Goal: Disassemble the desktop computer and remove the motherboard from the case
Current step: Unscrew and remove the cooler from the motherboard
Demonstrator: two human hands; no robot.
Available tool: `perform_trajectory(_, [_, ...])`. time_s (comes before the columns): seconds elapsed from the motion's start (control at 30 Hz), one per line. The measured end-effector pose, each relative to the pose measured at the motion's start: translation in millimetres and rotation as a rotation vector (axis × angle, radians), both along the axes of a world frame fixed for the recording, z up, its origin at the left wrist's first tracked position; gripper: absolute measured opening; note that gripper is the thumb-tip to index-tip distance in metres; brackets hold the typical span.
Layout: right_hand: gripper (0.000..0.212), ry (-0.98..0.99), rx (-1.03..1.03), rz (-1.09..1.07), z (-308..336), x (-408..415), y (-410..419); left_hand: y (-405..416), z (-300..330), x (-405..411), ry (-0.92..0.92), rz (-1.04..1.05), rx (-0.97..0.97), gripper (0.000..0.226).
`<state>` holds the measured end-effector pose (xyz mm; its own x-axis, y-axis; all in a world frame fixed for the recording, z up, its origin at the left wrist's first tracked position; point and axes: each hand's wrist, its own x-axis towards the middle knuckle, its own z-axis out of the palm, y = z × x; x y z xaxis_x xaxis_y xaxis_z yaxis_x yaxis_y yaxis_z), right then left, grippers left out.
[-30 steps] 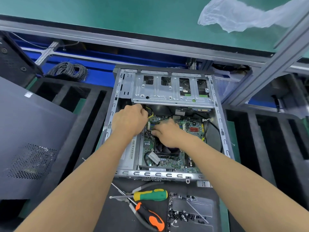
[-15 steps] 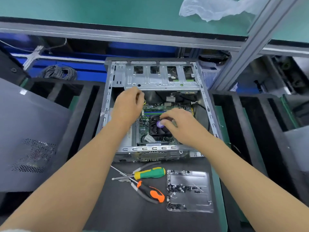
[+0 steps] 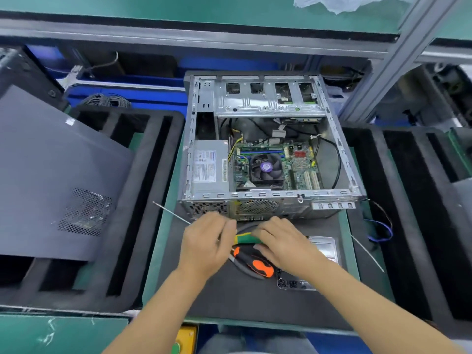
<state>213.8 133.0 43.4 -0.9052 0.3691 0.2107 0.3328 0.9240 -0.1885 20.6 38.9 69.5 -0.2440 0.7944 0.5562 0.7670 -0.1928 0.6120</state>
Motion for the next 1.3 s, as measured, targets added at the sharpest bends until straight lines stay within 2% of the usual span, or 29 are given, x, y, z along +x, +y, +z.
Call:
perform_trajectory(0.07, [0.030,-0.055,0.003,-0.077,-14,-1,-3,-25,-30,-13,-0.019,0.077,-0.194,0.037])
perform_trajectory(0.17, [0.044,-0.129,0.051,-0.204,-27,-5,-9,-48,-62,-31,-0.011,0.136,-0.459,0.013])
perform_trajectory(0.27, [0.042,-0.084,0.044,-0.269,-28,-10,-11,-50,-72,-34,0.064,0.087,-0.565,0.026])
perform_trajectory(0.37, [0.036,0.009,-0.042,-0.255,-21,-8,-12,-45,-67,-34,0.062,0.094,-0.509,0.018])
perform_trajectory(0.5, [0.031,0.256,-0.368,-0.297,9,6,-16,-41,-49,-32,-0.020,0.052,-0.337,0.008])
perform_trajectory(0.6, [0.024,0.472,-0.329,-0.286,41,14,-20,-31,-28,-26,0.010,-0.005,-0.173,0.020])
perform_trajectory(0.67, [0.022,0.628,-0.315,-0.316,63,17,-19,-21,-13,-20,0.026,-0.036,-0.063,0.020])
perform_trajectory(0.73, [0.018,0.744,-0.370,-0.400,85,19,-12,-7,5,-14,0.038,-0.068,0.019,0.020])
perform_trajectory(0.87, [0.007,0.978,-0.647,-0.617,119,21,15,30,44,2,0.109,-0.084,0.067,0.031])
perform_trajectory(0.97, [0.013,1.118,-0.830,-0.728,133,21,47,62,70,14,0.096,-0.121,0.034,0.031])
perform_trajectory(1.03, [0.021,1.122,-0.899,-0.767,137,23,68,85,81,19,0.092,-0.146,-0.052,0.028])
perform_trajectory(1.2, [0.036,0.981,-0.981,-0.766,141,32,121,140,81,22,0.011,-0.197,-0.387,0.019])
perform_trajectory(1.3, [0.031,0.869,-0.827,-0.825,138,31,144,165,66,22,0.005,-0.190,-0.541,0.024])
